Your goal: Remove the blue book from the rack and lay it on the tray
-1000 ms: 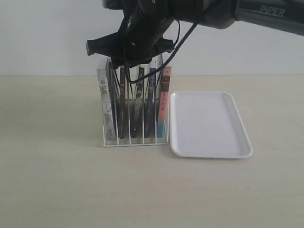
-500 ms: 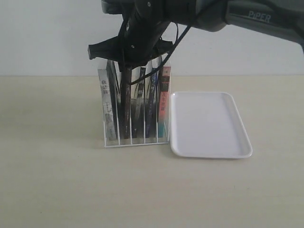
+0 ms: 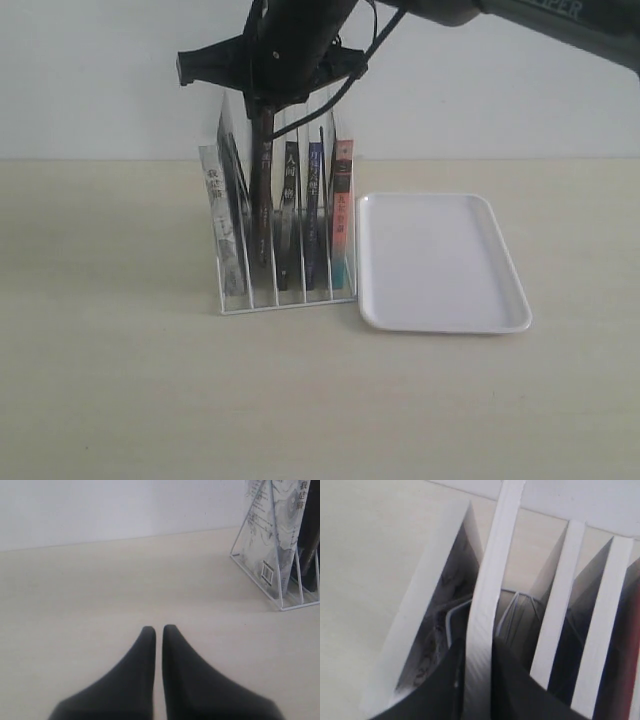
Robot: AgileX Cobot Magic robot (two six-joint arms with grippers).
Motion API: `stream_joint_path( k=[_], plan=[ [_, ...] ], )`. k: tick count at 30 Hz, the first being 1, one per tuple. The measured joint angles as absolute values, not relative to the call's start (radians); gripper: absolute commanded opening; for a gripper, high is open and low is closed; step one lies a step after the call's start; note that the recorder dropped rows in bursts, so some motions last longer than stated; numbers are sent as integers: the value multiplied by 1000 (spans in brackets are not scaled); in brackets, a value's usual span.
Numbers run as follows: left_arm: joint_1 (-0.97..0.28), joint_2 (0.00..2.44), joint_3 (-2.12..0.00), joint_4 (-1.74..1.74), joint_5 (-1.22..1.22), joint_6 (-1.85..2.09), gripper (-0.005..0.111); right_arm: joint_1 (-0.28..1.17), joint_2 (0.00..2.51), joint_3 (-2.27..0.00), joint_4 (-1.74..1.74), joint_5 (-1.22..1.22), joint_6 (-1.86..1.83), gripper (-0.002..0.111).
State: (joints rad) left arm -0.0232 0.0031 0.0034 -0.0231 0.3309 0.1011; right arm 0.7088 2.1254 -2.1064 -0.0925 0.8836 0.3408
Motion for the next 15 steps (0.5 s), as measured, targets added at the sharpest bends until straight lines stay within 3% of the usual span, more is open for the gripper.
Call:
stream_joint_path(
  k=[15],
  plan=[
    [-23, 3, 3, -23, 331, 101, 5, 709, 2125, -2177, -125, 911, 326, 0]
  ],
)
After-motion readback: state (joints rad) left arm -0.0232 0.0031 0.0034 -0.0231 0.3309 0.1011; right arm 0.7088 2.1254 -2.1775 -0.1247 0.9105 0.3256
